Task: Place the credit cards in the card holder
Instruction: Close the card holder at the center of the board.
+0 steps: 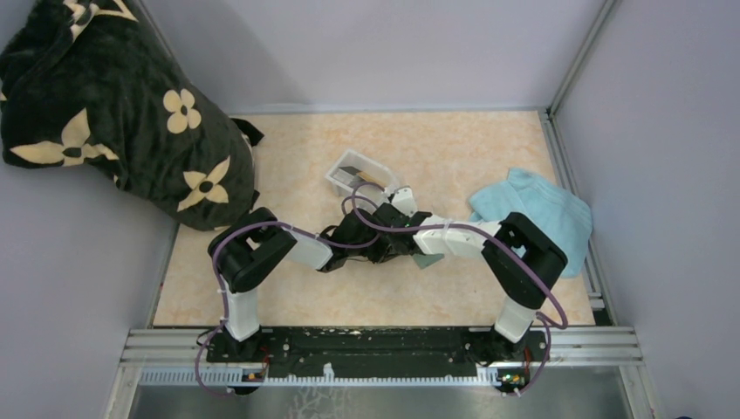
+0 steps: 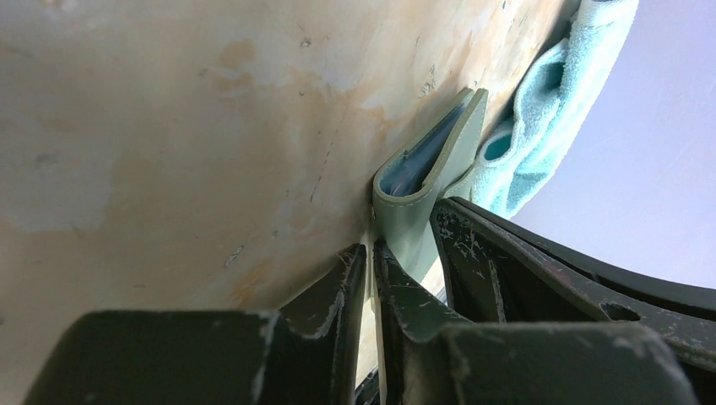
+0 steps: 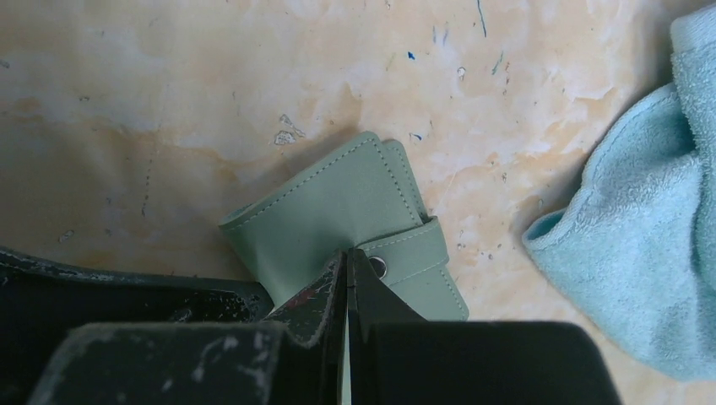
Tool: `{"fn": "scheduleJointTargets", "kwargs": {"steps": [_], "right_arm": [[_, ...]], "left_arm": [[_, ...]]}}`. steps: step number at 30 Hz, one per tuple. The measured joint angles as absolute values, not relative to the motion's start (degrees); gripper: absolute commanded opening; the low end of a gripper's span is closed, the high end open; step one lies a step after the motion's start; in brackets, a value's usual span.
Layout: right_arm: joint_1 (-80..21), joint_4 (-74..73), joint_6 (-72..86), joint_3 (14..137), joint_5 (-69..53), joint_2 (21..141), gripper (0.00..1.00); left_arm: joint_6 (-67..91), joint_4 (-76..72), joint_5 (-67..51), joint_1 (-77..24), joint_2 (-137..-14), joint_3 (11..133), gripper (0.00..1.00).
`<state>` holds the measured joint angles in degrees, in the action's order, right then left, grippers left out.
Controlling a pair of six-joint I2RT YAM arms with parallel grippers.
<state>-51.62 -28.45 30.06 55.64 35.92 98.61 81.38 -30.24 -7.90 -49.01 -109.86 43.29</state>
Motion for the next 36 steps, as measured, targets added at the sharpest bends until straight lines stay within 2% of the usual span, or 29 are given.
{"fn": "scheduleJointTargets", "kwargs": {"steps": [10, 12, 14, 20, 25, 36], "right_arm": [[-51.90, -27.68, 34.79, 54.41, 36.60, 97.78, 0.00], [-51.92, -27.75, 35.64, 54.35, 36.64, 97.51, 0.08], [-52.05, -27.79, 36.56, 54.11, 36.58, 96.92, 0.10], [-53.49, -30.96, 38.26, 55.16, 34.83, 95.24, 0.10], [-59.18, -35.14, 38.57, 55.31, 34.81, 96.40, 0.09], [-59.42, -38.26, 36.60, 56.77, 34.04, 93.62, 0.09]], "left_arm": [[81.17, -30.22, -7.86, -49.04, -109.80, 43.29, 0.20], [80.99, -30.17, -7.84, -49.04, -109.75, 43.29, 0.20], [80.68, -30.11, -7.84, -49.04, -109.69, 43.29, 0.20], [79.68, -30.09, -8.34, -48.90, -109.60, 43.29, 0.20], [77.67, -27.75, -7.35, -49.15, -108.90, 44.45, 0.20], [76.69, -26.13, -5.58, -49.45, -107.85, 44.56, 0.20]]}}
